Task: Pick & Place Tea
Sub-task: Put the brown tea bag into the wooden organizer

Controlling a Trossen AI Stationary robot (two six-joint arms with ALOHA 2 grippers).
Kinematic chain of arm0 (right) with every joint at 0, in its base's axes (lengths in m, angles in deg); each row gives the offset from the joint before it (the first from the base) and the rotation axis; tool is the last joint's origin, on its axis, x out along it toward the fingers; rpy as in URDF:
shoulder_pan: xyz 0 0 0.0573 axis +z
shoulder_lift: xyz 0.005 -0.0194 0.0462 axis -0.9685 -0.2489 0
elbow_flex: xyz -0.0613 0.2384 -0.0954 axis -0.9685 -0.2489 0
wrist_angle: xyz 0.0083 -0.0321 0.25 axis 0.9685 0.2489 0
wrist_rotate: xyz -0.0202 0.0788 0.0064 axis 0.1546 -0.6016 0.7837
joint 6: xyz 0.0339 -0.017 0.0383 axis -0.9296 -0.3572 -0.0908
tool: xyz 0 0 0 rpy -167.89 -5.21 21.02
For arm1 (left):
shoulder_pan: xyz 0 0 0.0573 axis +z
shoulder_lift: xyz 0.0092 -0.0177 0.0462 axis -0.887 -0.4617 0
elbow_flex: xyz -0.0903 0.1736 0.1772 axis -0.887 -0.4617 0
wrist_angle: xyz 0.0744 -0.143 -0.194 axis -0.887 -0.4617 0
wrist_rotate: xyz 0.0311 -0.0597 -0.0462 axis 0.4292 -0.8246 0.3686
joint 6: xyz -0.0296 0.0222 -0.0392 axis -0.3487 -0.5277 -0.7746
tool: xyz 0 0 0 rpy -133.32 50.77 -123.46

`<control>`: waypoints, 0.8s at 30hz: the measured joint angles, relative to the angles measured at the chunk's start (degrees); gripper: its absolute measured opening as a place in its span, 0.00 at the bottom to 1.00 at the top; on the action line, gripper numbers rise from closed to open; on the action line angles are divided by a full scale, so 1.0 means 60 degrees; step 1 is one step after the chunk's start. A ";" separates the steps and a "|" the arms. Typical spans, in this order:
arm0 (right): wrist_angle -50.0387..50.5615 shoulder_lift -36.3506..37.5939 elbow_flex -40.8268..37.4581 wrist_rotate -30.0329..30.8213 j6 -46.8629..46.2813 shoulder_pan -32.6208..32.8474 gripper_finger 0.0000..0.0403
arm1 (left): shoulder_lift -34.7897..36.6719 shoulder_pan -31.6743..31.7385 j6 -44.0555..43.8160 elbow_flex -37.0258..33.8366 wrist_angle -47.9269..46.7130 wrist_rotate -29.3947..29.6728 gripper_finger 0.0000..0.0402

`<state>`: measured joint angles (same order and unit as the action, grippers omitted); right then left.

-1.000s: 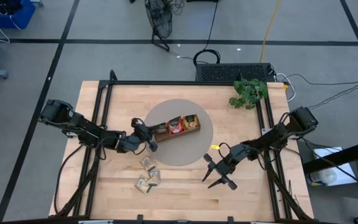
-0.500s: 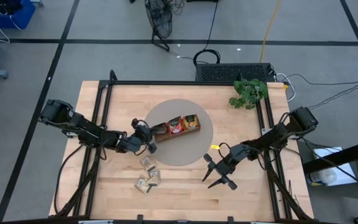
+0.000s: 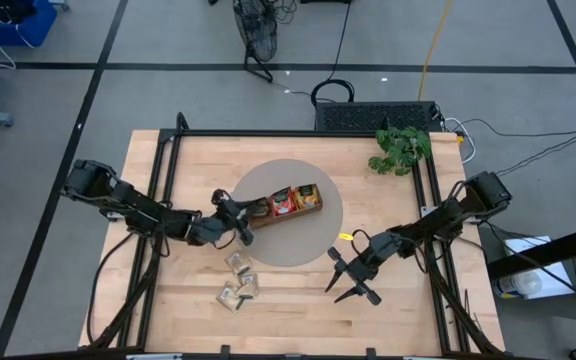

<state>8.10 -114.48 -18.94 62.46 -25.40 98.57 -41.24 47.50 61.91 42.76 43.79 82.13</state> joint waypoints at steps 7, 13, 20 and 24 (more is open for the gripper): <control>0.0004 0.0000 0.0000 -0.0010 -0.0033 0.0000 0.35 | 0.0985 0.0169 0.0137 0.1968 -0.2926 -0.1925 0.31; 0.0068 0.0000 0.0007 -0.0021 -0.0057 0.0000 0.35 | -0.0197 0.0358 -0.0292 0.5952 -1.0564 -0.3671 0.07; 0.0245 0.0000 0.0007 -0.0025 -0.0058 0.0000 0.35 | -0.2589 0.0484 -0.0355 0.8114 -1.3161 -0.3892 0.01; 0.0268 0.0000 0.0007 -0.0027 -0.0065 0.0000 0.35 | -0.3304 0.0828 -0.0124 0.8531 -1.3214 -0.4218 0.01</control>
<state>9.71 -114.48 -18.89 62.30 -25.79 98.57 -61.06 52.47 61.16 93.94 -35.49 56.82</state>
